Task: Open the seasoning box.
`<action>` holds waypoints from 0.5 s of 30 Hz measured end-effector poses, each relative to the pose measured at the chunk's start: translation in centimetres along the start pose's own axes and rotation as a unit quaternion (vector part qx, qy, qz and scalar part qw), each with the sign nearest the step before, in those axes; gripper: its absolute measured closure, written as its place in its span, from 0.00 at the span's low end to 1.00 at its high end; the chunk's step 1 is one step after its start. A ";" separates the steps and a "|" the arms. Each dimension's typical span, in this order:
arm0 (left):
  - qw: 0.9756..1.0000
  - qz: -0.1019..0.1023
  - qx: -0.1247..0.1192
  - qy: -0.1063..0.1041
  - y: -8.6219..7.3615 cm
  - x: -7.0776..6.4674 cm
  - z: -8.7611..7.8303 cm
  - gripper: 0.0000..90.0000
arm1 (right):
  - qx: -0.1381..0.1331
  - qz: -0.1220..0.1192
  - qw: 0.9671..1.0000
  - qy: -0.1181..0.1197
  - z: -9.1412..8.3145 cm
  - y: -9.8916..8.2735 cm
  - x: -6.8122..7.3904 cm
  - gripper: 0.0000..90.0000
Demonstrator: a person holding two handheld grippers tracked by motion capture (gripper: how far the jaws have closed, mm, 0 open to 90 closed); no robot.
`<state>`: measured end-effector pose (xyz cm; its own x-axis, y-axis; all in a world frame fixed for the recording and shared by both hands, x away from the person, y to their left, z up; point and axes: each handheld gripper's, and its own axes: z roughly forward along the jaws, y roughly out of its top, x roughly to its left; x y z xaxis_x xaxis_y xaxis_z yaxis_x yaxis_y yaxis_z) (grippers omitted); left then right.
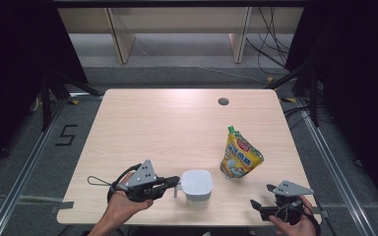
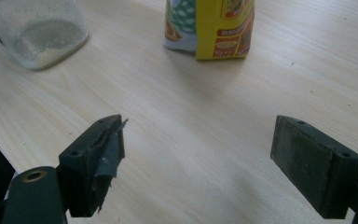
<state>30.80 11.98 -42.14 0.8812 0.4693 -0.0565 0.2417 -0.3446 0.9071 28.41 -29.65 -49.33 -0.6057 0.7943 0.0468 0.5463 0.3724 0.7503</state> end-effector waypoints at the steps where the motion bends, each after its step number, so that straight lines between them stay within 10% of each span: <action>1: 1.000 -0.001 0.003 0.003 0.1 0.0 0.1 0.99 | -0.005 -0.015 1.000 -0.005 0.0 0.0 -0.2 0.20; 15: 1.000 -0.009 0.011 -0.003 0.3 -0.1 1.6 0.99 | -0.023 -0.019 1.000 0.004 -0.2 0.2 0.2 0.28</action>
<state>31.47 10.55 -42.48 0.8791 0.4708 -0.0748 0.2663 -0.3549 0.8962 28.32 -29.52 -49.01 -0.6297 0.7765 0.0233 0.4966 0.3793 0.7807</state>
